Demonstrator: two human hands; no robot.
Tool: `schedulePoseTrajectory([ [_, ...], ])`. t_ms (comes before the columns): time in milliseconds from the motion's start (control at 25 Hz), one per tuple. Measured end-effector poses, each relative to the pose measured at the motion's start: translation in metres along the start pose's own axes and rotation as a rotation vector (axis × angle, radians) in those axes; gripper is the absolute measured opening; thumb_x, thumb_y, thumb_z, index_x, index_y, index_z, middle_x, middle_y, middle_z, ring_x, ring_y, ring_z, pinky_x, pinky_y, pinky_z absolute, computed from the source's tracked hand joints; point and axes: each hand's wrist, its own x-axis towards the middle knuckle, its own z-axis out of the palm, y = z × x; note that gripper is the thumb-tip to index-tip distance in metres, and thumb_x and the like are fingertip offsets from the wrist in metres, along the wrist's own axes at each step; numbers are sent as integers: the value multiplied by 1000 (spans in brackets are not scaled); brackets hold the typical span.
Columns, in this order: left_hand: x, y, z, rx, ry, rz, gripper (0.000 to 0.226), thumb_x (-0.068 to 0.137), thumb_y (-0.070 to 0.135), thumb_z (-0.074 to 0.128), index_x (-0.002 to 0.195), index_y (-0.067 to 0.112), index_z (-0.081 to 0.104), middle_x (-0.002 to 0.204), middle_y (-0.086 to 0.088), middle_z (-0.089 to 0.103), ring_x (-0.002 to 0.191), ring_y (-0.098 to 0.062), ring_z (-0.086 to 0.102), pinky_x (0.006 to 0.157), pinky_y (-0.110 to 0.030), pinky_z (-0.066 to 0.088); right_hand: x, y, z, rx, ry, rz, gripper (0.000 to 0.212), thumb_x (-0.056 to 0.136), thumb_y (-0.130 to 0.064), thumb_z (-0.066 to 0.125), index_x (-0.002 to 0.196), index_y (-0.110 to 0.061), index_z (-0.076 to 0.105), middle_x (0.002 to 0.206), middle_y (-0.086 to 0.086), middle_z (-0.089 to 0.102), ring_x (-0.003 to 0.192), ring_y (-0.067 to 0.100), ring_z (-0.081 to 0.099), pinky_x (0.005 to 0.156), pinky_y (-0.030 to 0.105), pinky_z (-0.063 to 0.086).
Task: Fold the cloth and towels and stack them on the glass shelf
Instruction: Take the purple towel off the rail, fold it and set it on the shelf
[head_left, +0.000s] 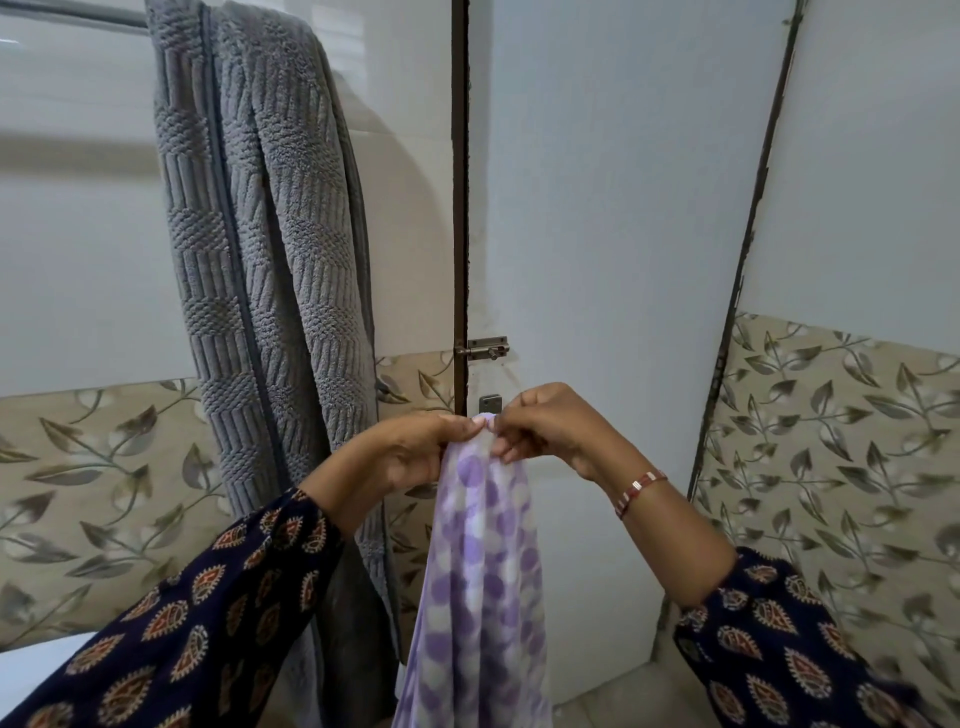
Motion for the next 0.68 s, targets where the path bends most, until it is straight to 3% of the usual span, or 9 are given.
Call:
schedulePoseTrajectory([
  [80,-1,1,0,120,90,1,20,95,10,43,87,9,61,82,-7,65,75,-17,63,73,-29,53,4,7,-1,-137,2,-50,15,78,-12,71,68,-5,61,57,3,55,50,9,48,51,17,41],
  [160,2,3,-1,307,214,73,25,96,12,43,76,12,59,79,-9,60,82,-25,57,79,-34,47,8,20,-2,-229,-46,-58,26,74,-27,76,74,-4,63,63,3,50,59,10,43,56,20,34],
  [280,8,10,-6,501,305,240,29,98,18,38,78,10,56,80,-8,56,86,-23,52,85,-37,44,10,49,4,-133,-104,-24,59,63,-44,81,84,9,64,79,11,59,73,17,53,69,27,43],
  [400,13,21,-13,578,339,358,31,99,22,32,96,1,55,90,-13,54,87,-22,51,90,-42,45,8,75,7,206,-154,15,44,67,-31,80,95,0,68,90,7,73,81,15,67,81,28,54],
  [520,16,34,-11,724,320,454,32,99,21,33,92,-3,53,80,-11,48,76,-18,45,72,-30,39,7,84,3,545,-208,-1,63,56,-20,87,113,-13,60,100,7,71,87,18,69,79,31,57],
  [680,20,47,5,908,298,557,21,99,16,35,86,7,48,64,5,40,62,-11,37,57,-18,31,10,67,-1,597,-271,-64,39,67,-1,58,103,-13,68,98,7,70,87,20,68,82,31,55],
])
